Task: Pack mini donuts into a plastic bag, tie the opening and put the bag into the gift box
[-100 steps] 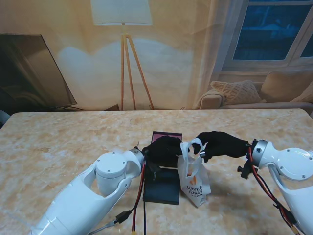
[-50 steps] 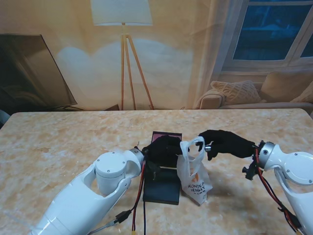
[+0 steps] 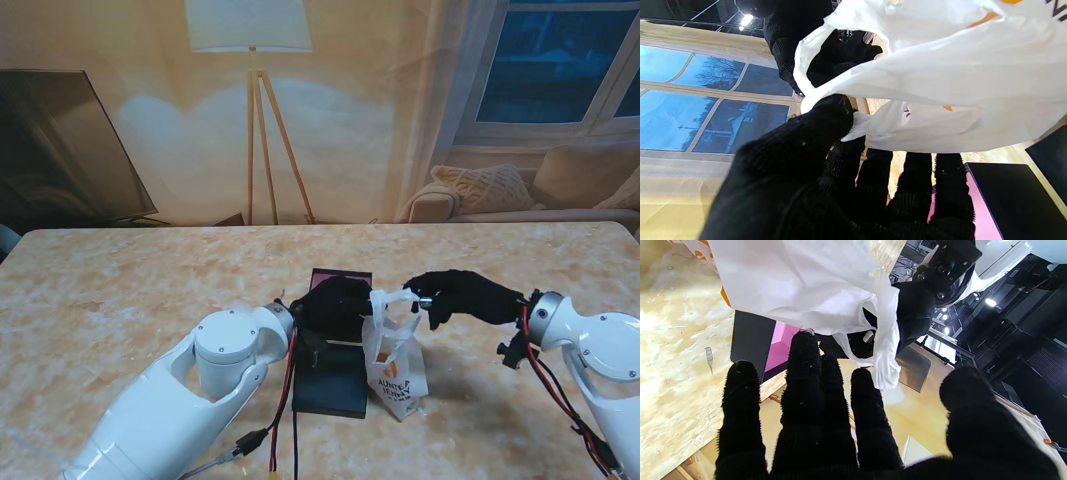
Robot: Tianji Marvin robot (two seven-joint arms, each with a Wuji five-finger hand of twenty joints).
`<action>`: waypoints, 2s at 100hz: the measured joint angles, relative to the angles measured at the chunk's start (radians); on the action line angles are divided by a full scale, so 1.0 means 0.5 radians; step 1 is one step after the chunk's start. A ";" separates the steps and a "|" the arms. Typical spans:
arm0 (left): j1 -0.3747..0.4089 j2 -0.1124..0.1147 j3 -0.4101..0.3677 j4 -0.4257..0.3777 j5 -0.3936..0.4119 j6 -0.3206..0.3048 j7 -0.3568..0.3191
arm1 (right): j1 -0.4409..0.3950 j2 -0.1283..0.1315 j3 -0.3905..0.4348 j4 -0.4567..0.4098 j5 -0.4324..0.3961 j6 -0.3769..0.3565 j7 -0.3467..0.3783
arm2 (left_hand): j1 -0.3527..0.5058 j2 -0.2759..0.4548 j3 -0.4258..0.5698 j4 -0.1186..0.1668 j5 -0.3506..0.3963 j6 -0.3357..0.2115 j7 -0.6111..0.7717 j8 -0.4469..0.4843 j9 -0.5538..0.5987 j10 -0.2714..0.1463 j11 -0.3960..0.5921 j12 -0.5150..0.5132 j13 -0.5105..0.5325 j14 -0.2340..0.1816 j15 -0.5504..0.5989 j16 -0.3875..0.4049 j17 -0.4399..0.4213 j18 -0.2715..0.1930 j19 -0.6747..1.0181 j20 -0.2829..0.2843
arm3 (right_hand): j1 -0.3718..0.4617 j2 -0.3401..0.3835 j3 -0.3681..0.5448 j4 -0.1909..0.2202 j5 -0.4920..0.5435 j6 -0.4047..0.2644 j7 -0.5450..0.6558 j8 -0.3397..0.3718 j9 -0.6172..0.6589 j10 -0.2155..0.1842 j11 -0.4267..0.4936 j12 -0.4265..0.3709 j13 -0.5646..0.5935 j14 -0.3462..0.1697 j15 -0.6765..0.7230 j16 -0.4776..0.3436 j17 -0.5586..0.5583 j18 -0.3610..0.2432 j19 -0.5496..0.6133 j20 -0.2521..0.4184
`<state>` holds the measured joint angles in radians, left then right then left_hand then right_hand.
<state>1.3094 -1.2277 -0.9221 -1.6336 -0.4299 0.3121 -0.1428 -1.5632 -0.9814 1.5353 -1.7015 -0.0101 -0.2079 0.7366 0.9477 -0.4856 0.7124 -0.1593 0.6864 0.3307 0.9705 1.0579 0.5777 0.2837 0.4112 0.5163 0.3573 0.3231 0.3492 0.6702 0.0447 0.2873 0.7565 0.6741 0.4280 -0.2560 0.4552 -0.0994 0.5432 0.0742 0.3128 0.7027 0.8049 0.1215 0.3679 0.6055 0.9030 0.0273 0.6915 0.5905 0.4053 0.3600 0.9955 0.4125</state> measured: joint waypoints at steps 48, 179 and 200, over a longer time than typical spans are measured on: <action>-0.001 0.000 0.002 0.002 0.012 -0.004 0.004 | -0.104 -0.055 0.051 -0.111 -0.501 0.267 -0.466 | 0.000 0.000 0.000 0.000 0.001 0.003 0.000 0.000 -0.021 0.011 -0.027 0.000 -0.027 0.000 0.000 0.000 -0.005 0.000 0.000 0.000 | 0.957 0.015 -0.217 0.004 0.041 -0.126 0.891 -0.268 0.184 -0.012 0.368 0.188 0.178 -0.024 0.382 0.030 0.094 -0.017 0.169 0.000; -0.068 -0.005 0.146 0.050 0.407 -0.148 0.129 | 0.181 -0.074 -0.367 0.050 -0.418 0.375 -0.404 | 0.000 0.069 -0.057 0.000 -0.002 0.006 -0.019 0.000 -0.113 0.025 -0.076 -0.053 -0.075 0.000 0.000 -0.013 -0.027 -0.028 -0.042 0.000 | 0.165 -0.083 -0.047 -0.022 0.669 -0.417 1.001 0.174 0.582 -0.244 0.960 0.407 0.590 -0.225 1.026 0.108 0.407 -0.107 0.510 -0.047; -0.079 -0.005 0.150 0.059 0.410 -0.146 0.128 | 0.217 -0.056 -0.358 0.094 -0.269 0.328 -0.203 | 0.018 0.069 -0.067 0.000 -0.002 0.006 -0.019 0.000 -0.113 0.025 -0.075 -0.053 -0.075 0.000 0.000 -0.014 -0.027 -0.028 -0.042 0.000 | 0.108 -0.095 -0.023 -0.021 0.669 -0.417 0.982 0.293 0.582 -0.244 0.960 0.407 0.590 -0.225 1.026 0.108 0.408 -0.107 0.512 -0.071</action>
<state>1.2697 -1.2302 -0.8470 -1.6042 -0.2250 0.2392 -0.0788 -1.4545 -1.0094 1.3563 -1.6544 -0.1446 -0.0439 0.6353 0.9567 -0.4509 0.6787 -0.1593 0.6854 0.3335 0.9609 1.0579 0.5214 0.2960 0.3735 0.4897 0.3199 0.3234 0.3492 0.6634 0.0312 0.2734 0.7354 0.6741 0.4819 -0.3036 0.4435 -0.1101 0.8775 -0.1341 0.8036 0.8493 1.0957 -0.0004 0.8477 0.8089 1.1978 -0.0854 1.2047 0.6447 0.6093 0.3067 1.2513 0.3769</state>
